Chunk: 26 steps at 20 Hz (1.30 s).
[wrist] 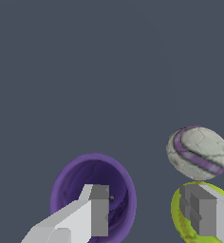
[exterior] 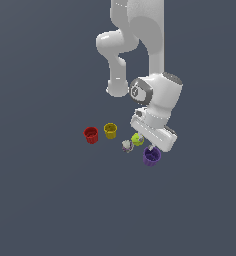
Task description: Pick up a designated object from a clutter of objects.
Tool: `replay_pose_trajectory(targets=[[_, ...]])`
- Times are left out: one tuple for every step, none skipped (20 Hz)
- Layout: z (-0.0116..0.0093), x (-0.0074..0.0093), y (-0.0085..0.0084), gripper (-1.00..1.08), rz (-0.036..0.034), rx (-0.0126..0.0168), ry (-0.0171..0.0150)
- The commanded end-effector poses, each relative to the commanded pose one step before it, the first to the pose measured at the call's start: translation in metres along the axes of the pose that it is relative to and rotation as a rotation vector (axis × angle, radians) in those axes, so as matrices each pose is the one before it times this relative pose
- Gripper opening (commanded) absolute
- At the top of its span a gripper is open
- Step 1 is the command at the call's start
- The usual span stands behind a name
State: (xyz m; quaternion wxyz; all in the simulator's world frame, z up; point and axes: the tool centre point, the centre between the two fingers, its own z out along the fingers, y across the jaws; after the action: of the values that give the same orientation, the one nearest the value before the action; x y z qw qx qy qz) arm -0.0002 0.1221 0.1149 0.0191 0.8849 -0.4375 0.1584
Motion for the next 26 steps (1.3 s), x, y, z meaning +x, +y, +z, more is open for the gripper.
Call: replay_pose_trajectory(targets=[[0.00332,-0.0069,-0.0004,0.28,0.03263,0.01194,0.01284],[0.00103,-0.00238,-0.00003,0.28,0.01092,0.00428,0.00435],[0.00091,-0.00221,0.00001,0.28,0.01018,0.00415,0.00399],[0.0008,-0.00204,0.00004,0.28,0.00946,0.00399,0.00365],[0.0007,-0.00188,0.00006,0.28,0.00873,0.00379,0.00332],[0.00061,-0.00172,0.00007,0.28,0.00801,0.00357,0.00299],[0.00053,-0.00157,0.00008,0.28,0.00729,0.00334,0.00269],[0.00045,-0.00141,0.00008,0.28,0.00659,0.00308,0.00239],[0.00039,-0.00126,0.00008,0.28,0.00587,0.0028,0.0021],[0.00032,-0.00109,0.00008,0.28,0.0052,0.00252,0.00184],[0.00028,-0.00096,0.00007,0.28,0.00447,0.00219,0.00156],[0.00022,-0.00081,0.00007,0.28,0.00378,0.00188,0.00131],[0.00017,-0.00064,0.00006,0.28,0.00312,0.00157,0.00107],[0.00012,-0.0005,0.00005,0.28,0.00243,0.00123,0.00083],[0.00011,-0.00039,0.00003,0.28,0.00167,0.00085,0.00056],[0.00006,-0.00022,0.00002,0.28,0.00102,0.00052,0.00034],[0.00013,-0.00026,-0.00004,0.28,0.0,0.0,0.0],[-0.00021,0.00034,0.00003,0.28,-0.00245,-0.00103,-0.00075],[0.00023,-0.00002,0.0,0.28,0.0,0.0,0.0],[0.00069,-0.00006,0.00001,0.28,0.0,0.0,0.0],[0.00115,-0.00011,0.00002,0.28,0.0,0.0,0.0],[0.00163,-0.00016,0.00003,0.28,0.0,0.0,0.0],[0.00216,0.00022,0.00018,0.28,0.00085,0.00003,-0.00047],[0.0026,-0.00025,0.00006,0.28,0.0,0.0,0.0],[0.00317,0.00012,0.0002,0.28,0.00085,0.00003,-0.00047],[0.0036,-0.00033,0.00006,0.28,0.0,0.0,0.0]])
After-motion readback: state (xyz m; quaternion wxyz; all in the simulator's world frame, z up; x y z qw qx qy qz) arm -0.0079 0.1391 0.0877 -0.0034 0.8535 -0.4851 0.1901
